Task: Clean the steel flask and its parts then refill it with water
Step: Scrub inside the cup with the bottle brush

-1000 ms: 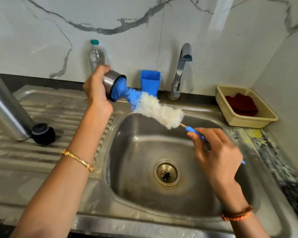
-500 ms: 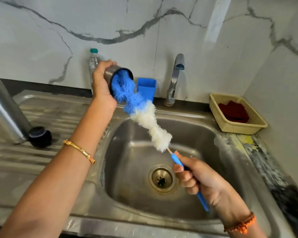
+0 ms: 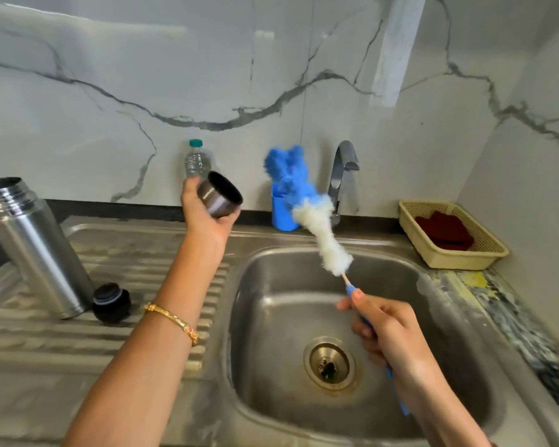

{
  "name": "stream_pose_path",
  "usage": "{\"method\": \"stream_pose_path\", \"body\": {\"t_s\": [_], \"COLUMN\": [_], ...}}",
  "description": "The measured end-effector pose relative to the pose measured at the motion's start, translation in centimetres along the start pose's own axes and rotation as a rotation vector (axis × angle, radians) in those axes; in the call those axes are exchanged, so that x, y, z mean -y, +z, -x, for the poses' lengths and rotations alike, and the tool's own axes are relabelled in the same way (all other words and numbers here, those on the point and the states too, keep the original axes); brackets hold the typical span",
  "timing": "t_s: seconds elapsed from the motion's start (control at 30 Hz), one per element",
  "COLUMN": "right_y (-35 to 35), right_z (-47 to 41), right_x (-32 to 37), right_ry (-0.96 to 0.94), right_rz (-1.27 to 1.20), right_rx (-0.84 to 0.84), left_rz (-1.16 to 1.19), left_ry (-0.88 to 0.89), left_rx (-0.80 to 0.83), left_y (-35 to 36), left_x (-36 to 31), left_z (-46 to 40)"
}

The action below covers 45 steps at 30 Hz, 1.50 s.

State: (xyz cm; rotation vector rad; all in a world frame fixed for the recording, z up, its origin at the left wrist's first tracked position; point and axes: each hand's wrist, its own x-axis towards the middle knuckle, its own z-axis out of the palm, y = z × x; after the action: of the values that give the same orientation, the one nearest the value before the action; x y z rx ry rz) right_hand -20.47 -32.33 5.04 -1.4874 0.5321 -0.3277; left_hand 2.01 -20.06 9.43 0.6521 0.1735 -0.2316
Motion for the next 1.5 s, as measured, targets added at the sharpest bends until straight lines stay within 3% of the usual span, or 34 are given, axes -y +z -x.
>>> {"method": "stream_pose_path", "body": {"t_s": [0.17, 0.33, 0.6, 0.8, 1.03, 1.23, 1.37, 1.5], "right_y": [2.3, 3.8, 5.2, 5.9, 5.9, 5.6, 5.8, 5.4], "right_z": [0.1, 0.8, 1.0, 0.9, 0.9, 1.6, 1.2, 0.1], "right_x": [-1.5, -2.9, -2.9, -3.2, -3.3, -4.3, -5.5, -4.4], "right_ry": [-0.221, -0.269, -0.033, 0.072, 0.063, -0.105, -0.132, -0.12], "right_rz": [0.088, 0.129, -0.118, -0.163, -0.258, -0.017, 0.167, 0.178], "right_rx": [-0.031, -0.028, -0.096, -0.097, -0.164, -0.232, -0.23, -0.221], "left_rz": [-0.05, -0.267, -0.15, -0.27, -0.595, -0.767, -0.852, -0.989], "left_ry": [-0.088, -0.069, -0.131, -0.152, 0.049, 0.325, 0.433, 0.569], "left_rx": [0.136, 0.143, 0.247, 0.28, 0.246, 0.121, 0.15, 0.213], "left_y": [0.0, -0.7, -1.7, -1.7, -1.9, -2.8, -2.6, -2.9], "left_x": [0.1, -0.3, -0.7, -0.3, -0.1, 1.1, 1.7, 2.0], "left_z": [0.2, 0.2, 0.3, 0.3, -0.1, -2.2, -3.0, -3.0]}}
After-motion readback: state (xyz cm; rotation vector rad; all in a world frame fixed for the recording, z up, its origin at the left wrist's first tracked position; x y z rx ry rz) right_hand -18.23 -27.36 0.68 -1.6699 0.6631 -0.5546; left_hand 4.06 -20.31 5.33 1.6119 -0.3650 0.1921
